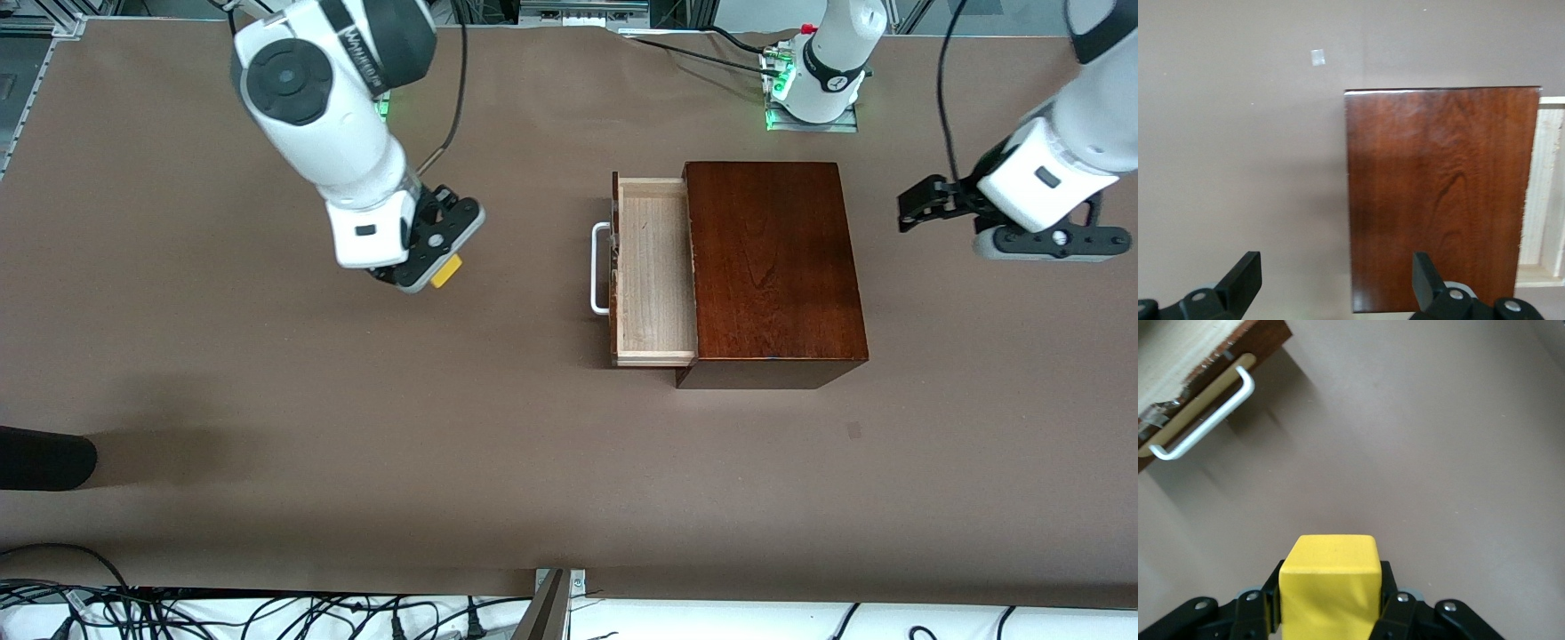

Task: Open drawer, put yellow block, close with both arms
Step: 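Carry the yellow cube with the right gripper over the open drawer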

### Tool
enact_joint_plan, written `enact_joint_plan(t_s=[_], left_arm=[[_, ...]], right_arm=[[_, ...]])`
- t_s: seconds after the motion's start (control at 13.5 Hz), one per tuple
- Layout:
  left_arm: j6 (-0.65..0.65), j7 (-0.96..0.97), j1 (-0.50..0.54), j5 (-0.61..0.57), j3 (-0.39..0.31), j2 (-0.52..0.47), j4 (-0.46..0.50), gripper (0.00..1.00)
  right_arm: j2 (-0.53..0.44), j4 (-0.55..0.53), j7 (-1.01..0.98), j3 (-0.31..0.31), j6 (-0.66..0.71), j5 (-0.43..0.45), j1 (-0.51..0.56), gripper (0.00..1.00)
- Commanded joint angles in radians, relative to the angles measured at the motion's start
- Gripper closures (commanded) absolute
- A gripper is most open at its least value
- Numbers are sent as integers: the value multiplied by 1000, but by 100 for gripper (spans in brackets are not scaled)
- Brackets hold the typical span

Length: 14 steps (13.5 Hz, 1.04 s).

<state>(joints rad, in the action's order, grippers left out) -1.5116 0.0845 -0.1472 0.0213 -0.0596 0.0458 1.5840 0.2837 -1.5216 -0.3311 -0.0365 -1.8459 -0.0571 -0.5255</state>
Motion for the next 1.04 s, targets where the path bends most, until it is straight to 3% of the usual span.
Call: enact_joint_plan(t_s=[0.0, 0.37, 0.96], left_arm=[[-54, -89, 35, 25, 0, -58, 88, 0], [-46, -143, 35, 25, -55, -61, 79, 0], [-53, -146, 44, 25, -54, -61, 60, 0]], right_arm=[[31, 53, 29, -2, 8, -13, -60, 86], [152, 205, 44, -31, 8, -9, -159, 86], [340, 438, 43, -30, -35, 3, -274, 88]])
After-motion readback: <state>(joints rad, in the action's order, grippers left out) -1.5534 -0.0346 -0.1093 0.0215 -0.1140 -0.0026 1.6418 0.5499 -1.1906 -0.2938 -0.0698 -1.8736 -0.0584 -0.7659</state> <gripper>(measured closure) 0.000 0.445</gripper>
